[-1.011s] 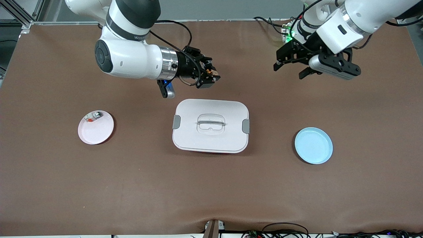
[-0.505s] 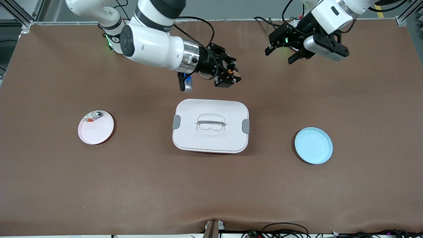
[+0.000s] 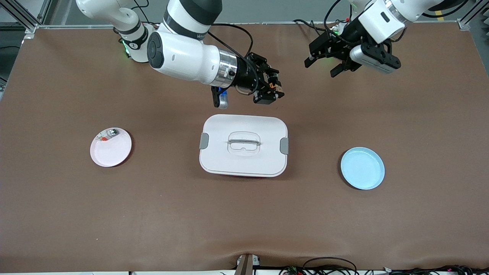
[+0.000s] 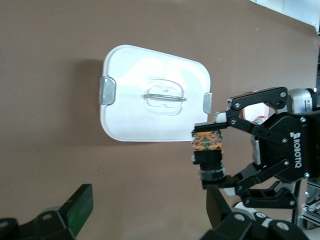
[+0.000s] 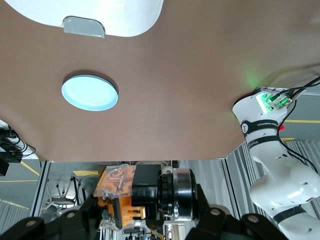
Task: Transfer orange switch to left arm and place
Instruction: 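Carry the switch above the box while the left gripper reaches it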
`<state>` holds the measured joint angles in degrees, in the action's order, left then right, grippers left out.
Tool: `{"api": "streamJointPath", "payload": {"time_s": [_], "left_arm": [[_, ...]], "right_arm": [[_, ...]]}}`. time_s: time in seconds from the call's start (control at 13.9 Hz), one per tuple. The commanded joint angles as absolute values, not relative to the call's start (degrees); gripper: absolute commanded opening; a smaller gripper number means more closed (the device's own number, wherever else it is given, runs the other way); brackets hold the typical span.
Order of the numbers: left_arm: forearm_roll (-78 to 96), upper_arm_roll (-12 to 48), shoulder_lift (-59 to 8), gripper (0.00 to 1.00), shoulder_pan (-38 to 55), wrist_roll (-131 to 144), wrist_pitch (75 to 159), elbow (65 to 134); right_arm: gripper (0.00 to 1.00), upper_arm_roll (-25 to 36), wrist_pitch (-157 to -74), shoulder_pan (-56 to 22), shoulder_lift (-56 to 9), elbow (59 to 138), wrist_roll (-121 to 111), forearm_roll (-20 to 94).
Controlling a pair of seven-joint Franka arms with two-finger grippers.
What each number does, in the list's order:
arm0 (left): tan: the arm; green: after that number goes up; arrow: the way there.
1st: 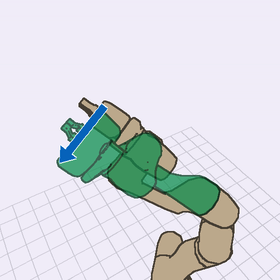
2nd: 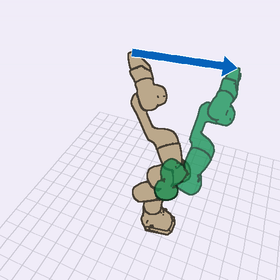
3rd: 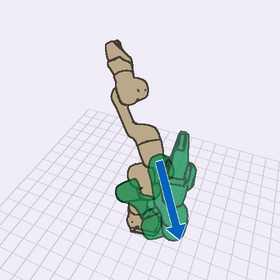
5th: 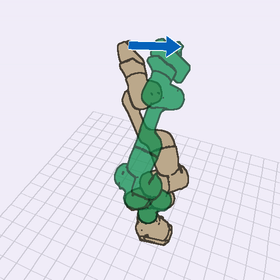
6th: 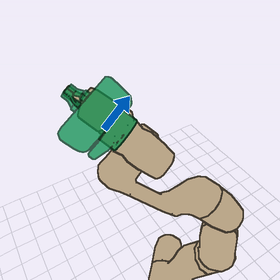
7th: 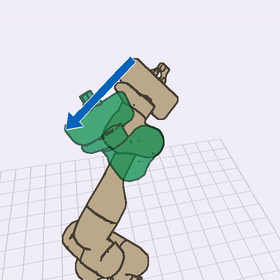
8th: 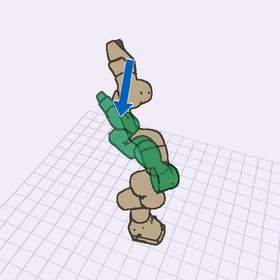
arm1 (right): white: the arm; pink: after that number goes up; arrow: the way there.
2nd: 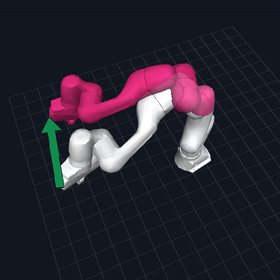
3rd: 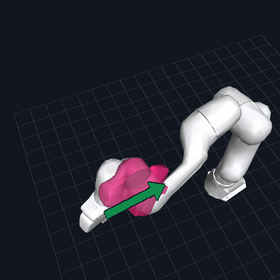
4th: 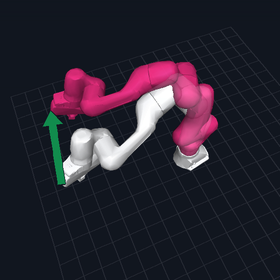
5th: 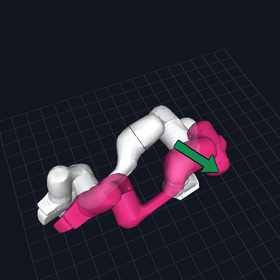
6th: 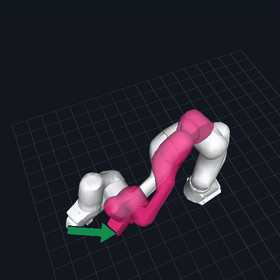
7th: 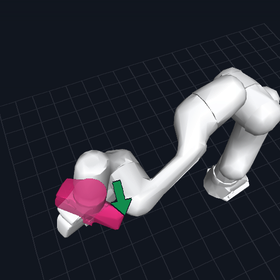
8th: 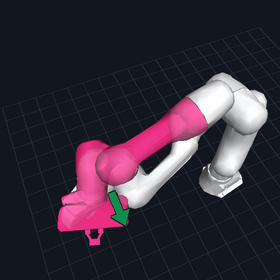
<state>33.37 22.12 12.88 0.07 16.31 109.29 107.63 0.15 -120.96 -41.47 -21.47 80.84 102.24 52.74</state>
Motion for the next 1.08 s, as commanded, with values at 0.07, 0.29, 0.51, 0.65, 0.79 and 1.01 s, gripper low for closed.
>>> {"api": "streamJointPath", "payload": {"time_s": [0.07,0.29,0.51,0.65,0.79,1.01], "left_arm": [[35.42,24.52,10.64,1.0,0.0,16.61,113.29,107.76],[35.51,24.87,9.76,1.0,0.09,16.61,113.73,107.67],[38.21,24.96,8.53,0.83,0.17,16.52,114.78,107.58],[40.25,25.84,8.0,0.75,0.09,16.35,115.66,107.67],[42.35,26.01,7.21,0.7,0.17,16.0,116.62,107.67],[43.07,26.54,6.42,0.67,1.14,15.38,118.03,107.84]], "right_arm": [[0.28,0.62,-121.38,-42.36,-22.41,79.28,103.45,53.44],[0.28,0.7,-121.29,-42.45,-22.41,79.28,103.45,53.26],[0.28,0.7,-121.29,-42.63,-22.41,79.28,103.53,53.26],[0.28,0.7,-121.29,-42.71,-22.41,79.19,103.54,53.26],[0.28,0.7,-121.38,-42.89,-22.41,79.28,103.54,53.26],[0.28,0.7,-121.38,-42.89,-22.41,79.28,103.45,53.26]]}}
